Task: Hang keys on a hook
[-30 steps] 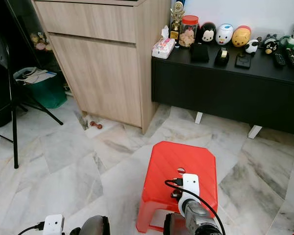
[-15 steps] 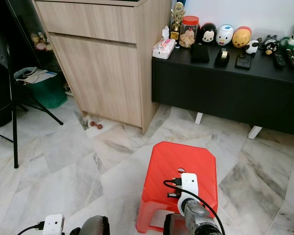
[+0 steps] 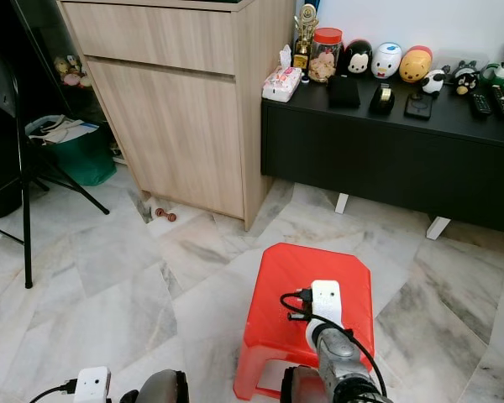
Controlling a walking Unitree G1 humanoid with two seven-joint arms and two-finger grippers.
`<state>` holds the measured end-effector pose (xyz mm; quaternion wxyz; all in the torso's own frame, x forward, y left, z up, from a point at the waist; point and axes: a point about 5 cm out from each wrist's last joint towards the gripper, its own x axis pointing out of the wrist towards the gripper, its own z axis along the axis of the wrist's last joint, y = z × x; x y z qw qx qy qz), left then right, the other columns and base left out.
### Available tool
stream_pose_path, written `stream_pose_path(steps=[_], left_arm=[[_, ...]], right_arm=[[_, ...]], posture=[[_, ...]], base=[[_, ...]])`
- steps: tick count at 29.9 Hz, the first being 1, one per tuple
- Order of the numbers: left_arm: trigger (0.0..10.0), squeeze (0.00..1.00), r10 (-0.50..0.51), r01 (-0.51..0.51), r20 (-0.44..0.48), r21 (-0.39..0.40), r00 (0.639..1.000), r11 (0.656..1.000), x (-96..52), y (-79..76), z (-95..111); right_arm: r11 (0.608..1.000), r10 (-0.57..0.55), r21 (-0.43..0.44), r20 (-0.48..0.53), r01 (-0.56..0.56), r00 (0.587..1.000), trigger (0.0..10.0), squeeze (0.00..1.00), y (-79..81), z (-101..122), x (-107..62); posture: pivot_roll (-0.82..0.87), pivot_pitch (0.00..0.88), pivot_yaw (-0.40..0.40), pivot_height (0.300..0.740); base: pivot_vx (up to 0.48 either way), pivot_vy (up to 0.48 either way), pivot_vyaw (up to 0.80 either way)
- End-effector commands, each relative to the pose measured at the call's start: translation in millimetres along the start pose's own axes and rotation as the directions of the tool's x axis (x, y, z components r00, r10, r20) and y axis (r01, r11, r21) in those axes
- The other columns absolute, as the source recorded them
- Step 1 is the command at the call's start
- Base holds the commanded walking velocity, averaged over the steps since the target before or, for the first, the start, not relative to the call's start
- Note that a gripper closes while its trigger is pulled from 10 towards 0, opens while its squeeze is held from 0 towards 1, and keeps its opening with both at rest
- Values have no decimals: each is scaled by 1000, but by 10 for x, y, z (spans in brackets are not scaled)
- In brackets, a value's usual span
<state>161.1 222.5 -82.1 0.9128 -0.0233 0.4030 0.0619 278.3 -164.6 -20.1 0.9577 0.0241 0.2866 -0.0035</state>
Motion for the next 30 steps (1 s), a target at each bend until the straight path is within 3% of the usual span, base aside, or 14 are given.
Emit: stream_pose_path(steps=[1,8,14,30], left_arm=[[10000,0,-18,19,-67,8,998,1000,-31,-58,-150],[10000,0,-7,8,-65,10,998,1000,-34,-63,-157],[10000,0,-2,3,-63,14,998,1000,-36,-67,-162],[10000,0,-3,3,-63,3,998,1000,-27,-84,-149]], right_arm=[[999,-43,-9,124,45,991,10000,0,-64,200,7],[994,-75,-50,359,99,930,10000,0,-114,398,-113],[993,-88,-27,479,116,873,10000,0,-109,448,-272],[991,-126,16,501,136,856,10000,0,-108,611,-295]], posture=[[36,0,-27,617],[31,0,-37,617],[28,0,-43,617],[29,0,-45,617]], base=[[0,0,0],[0,0,0],[0,0,0],[0,0,0]])
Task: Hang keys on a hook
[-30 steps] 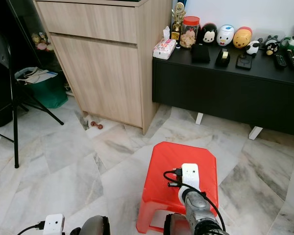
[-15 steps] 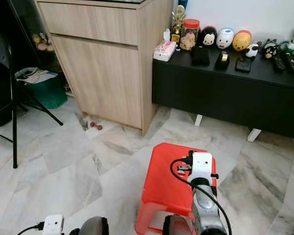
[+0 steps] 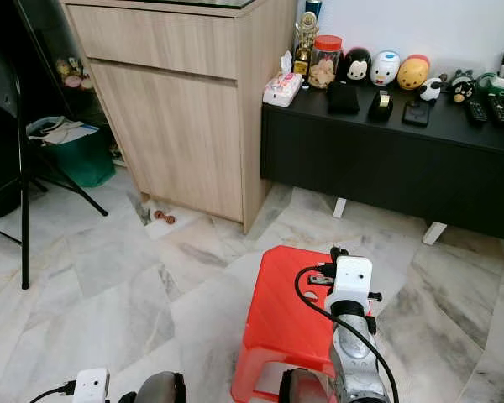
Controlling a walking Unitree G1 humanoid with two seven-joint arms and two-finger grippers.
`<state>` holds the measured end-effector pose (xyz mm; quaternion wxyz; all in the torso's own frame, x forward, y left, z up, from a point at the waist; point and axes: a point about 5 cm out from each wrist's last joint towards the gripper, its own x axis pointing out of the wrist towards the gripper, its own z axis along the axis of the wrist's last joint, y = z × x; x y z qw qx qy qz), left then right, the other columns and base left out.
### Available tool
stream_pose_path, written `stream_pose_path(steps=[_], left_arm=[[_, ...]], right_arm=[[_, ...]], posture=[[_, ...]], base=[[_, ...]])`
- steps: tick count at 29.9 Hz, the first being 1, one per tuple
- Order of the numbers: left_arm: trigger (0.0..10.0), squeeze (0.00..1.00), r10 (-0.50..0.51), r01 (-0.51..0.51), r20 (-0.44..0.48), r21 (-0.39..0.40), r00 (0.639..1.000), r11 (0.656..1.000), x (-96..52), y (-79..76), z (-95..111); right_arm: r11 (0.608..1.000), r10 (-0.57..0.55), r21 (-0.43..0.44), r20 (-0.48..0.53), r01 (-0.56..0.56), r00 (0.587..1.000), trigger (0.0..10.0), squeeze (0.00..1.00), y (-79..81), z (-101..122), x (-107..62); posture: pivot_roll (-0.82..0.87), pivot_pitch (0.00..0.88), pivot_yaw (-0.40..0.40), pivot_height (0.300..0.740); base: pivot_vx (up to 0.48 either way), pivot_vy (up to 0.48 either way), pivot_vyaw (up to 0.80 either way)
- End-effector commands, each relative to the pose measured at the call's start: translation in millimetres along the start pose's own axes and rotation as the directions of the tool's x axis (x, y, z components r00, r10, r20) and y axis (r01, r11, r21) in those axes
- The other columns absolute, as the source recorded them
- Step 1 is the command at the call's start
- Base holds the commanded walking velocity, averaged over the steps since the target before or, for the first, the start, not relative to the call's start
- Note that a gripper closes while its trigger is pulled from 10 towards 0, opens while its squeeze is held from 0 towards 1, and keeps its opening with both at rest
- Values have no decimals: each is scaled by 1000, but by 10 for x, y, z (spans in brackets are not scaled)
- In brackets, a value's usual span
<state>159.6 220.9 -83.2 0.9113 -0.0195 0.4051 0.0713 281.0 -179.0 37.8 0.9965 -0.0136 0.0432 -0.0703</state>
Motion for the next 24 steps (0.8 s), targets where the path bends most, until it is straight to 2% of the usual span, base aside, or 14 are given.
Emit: stream_pose_path(steps=[1,24], left_arm=[[10000,0,-23,23,-58,4,998,1000,-24,-70,-128],[10000,0,-27,27,-55,-6,998,1000,-25,-69,-128]], right_arm=[[1000,-3,16,26,2,1000,10000,0,10,93,50],[999,-12,50,-9,13,1000,10000,0,1,100,104]], posture=[[29,0,-45,617],[29,0,-40,617]], base=[[0,0,0],[-296,0,0]])
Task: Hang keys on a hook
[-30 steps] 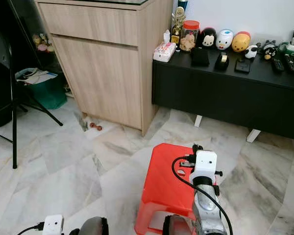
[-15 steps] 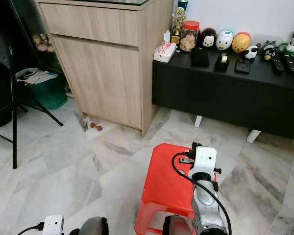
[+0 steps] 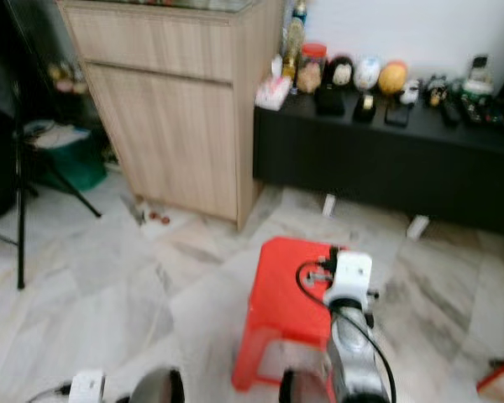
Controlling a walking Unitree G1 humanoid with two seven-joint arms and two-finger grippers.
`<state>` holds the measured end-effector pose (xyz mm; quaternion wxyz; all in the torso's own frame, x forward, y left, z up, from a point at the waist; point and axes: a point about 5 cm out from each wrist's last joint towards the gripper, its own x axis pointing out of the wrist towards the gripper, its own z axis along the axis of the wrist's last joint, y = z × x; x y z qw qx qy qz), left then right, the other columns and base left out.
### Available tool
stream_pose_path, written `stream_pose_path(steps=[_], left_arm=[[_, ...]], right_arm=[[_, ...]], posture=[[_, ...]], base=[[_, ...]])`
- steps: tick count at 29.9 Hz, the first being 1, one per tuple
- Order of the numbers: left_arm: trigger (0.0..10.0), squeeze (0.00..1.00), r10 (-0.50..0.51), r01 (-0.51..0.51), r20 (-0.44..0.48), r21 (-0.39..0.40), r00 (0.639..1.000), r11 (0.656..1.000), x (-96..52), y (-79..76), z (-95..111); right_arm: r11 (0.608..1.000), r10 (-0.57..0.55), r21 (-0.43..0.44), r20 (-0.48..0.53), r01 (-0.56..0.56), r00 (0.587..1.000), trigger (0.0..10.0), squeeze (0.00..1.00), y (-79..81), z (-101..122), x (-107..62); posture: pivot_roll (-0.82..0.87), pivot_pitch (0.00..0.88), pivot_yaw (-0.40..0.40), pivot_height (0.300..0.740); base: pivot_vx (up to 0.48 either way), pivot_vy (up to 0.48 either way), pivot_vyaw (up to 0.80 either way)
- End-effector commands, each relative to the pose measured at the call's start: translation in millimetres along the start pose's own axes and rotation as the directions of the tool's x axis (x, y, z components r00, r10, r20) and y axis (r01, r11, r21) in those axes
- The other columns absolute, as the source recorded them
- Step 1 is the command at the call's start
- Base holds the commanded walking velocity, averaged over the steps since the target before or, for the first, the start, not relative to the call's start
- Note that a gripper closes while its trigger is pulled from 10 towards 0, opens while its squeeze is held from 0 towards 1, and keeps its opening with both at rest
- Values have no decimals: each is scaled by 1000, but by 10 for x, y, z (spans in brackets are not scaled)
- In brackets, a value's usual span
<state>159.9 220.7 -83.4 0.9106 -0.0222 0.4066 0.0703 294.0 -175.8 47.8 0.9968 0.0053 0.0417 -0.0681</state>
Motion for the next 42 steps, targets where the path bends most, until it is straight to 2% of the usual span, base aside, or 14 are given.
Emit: stream_pose_path(steps=[1,8,16,20,22,25,26,28,31,35,36,37,40,42], left_arm=[[10000,0,-23,23,-52,-2,998,1000,-27,-66,-129],[10000,0,-20,20,-48,-1,999,1000,-26,-66,-123],[10000,0,-19,19,-46,3,999,1000,-23,-65,-114],[10000,0,-17,18,-42,17,999,1000,-22,-61,-107],[10000,0,-12,12,-38,16,999,1000,-22,-58,-104],[10000,0,-17,17,-4,32,1000,999,-21,-61,-70],[10000,0,-26,24,22,58,999,998,-22,-65,-42],[10000,0,-29,27,36,63,999,998,-22,-68,-29],[10000,0,-33,24,125,71,992,997,-28,-85,55],[10000,0,-37,23,182,79,983,997,-37,-97,110],[10000,0,-45,21,263,94,964,995,27,-55,411],[10000,0,-68,25,392,115,917,993,86,3,941],[10000,0,-130,55,488,164,863,985,73,-12,1276],[10000,0,-147,68,503,173,852,983,68,-22,1332]], right_arm=[[1000,-19,12,-9,19,1000,10000,0,-46,-10,-11],[999,-21,25,3,21,1000,10000,0,-36,29,13],[999,-32,25,-35,33,999,10000,0,-72,15,43],[999,16,-38,-149,-22,989,10000,0,-42,-91,60],[999,16,-25,-159,-20,987,10000,0,-47,-101,61],[995,93,-14,-189,-97,977,10000,0,-14,-90,79],[989,133,-35,-201,-143,971,10000,0,3,-83,81],[988,144,-33,-198,-153,969,10000,0,5,-69,85],[977,193,-55,-190,-207,963,10000,0,-10,17,130],[971,215,-64,-183,-229,959,10000,0,-16,86,169],[968,224,-68,-182,-240,957,10000,0,-14,109,179],[962,243,-77,-182,-260,953,10000,0,-8,142,196],[938,293,-117,-232,-326,928,10000,0,12,175,226],[930,307,-129,-244,-345,920,10000,0,21,182,233]], posture=[[29,0,-40,617],[32,0,-40,621],[31,0,-41,686],[26,0,-40,716],[26,0,-40,726],[23,0,-38,740],[21,0,-37,740],[20,0,-37,740],[20,0,-38,740],[24,0,-39,740],[24,0,-39,740],[25,0,-41,740],[21,0,-41,740],[21,0,-41,740]], base=[[-319,0,0],[-34,0,0],[0,0,0],[0,0,0],[0,0,0],[0,0,0],[0,0,0],[0,0,0],[0,0,0],[0,0,0],[0,0,0],[0,0,0],[0,0,0],[0,0,0]])
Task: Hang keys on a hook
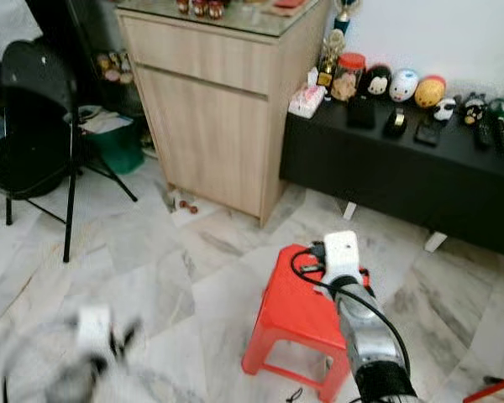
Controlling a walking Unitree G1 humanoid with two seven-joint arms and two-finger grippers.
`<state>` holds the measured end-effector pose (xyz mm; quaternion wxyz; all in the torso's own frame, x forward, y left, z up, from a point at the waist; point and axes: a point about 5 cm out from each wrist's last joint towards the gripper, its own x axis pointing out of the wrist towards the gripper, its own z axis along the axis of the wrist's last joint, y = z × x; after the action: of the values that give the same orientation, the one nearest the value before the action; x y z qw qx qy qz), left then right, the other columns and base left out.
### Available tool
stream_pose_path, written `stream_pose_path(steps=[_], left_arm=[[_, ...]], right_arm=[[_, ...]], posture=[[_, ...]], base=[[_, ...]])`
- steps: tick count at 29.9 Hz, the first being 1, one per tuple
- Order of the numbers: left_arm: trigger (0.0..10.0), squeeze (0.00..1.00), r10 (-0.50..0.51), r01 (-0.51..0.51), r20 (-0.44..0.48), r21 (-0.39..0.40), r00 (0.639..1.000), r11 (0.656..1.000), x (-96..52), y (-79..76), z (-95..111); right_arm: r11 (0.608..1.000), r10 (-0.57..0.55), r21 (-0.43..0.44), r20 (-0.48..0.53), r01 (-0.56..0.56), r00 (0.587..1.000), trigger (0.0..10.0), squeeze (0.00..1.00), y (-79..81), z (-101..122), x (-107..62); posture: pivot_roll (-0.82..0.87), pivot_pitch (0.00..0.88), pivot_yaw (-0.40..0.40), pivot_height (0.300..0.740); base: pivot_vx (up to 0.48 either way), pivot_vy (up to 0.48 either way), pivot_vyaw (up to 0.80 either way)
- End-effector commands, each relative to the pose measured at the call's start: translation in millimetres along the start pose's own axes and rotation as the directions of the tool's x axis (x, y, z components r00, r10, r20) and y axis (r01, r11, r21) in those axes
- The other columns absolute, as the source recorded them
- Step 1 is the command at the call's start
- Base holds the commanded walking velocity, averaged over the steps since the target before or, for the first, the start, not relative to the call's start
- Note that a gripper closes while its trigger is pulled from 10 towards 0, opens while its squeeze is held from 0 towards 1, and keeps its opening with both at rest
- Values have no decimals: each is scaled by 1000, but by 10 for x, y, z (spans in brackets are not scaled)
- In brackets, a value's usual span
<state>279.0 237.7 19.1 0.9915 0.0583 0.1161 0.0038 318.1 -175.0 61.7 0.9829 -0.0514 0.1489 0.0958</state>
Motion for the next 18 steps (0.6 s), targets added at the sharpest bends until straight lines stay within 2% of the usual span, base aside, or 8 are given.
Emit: stream_pose_path(steps=[1,3,4,6,8,14,15,18], left_arm=[[10000,0,-68,68,-15,-23,998,997,-22,-103,-51],[10000,0,-133,134,76,-9,988,991,95,-153,195],[10000,0,-220,219,153,20,963,975,145,-229,412],[10000,0,-290,286,188,45,938,957,155,-293,538],[10000,0,-325,321,200,57,924,946,156,-320,597],[10000,0,-534,523,214,111,818,845,94,-503,828],[10000,0,-580,566,207,126,788,815,57,-557,865],[10000,0,-638,616,188,167,747,770,1,-627,915]], right_arm=[[997,61,-50,-25,-62,998,10000,0,3,47,0],[986,134,-98,-23,-136,991,10000,0,46,110,-1],[971,193,-140,-20,-194,981,10000,0,56,192,-5],[960,224,-167,-24,-225,974,10000,0,46,255,-5],[951,251,-179,-28,-252,967,10000,0,46,297,-8],[870,422,-263,-37,-416,906,10000,0,170,508,-33],[855,458,-259,-29,-449,888,10000,0,227,554,-41],[850,495,-203,-6,-485,869,10000,0,311,619,-53]], posture=[[21,0,-41,740],[21,0,-41,740],[17,0,-42,740],[18,0,-45,740],[18,0,-46,740],[21,0,-52,740],[21,0,-53,740],[21,0,-53,740]], base=[[0,0,0],[0,0,0],[0,0,0],[0,0,0],[0,0,0],[0,0,0],[0,0,0],[0,0,0]])
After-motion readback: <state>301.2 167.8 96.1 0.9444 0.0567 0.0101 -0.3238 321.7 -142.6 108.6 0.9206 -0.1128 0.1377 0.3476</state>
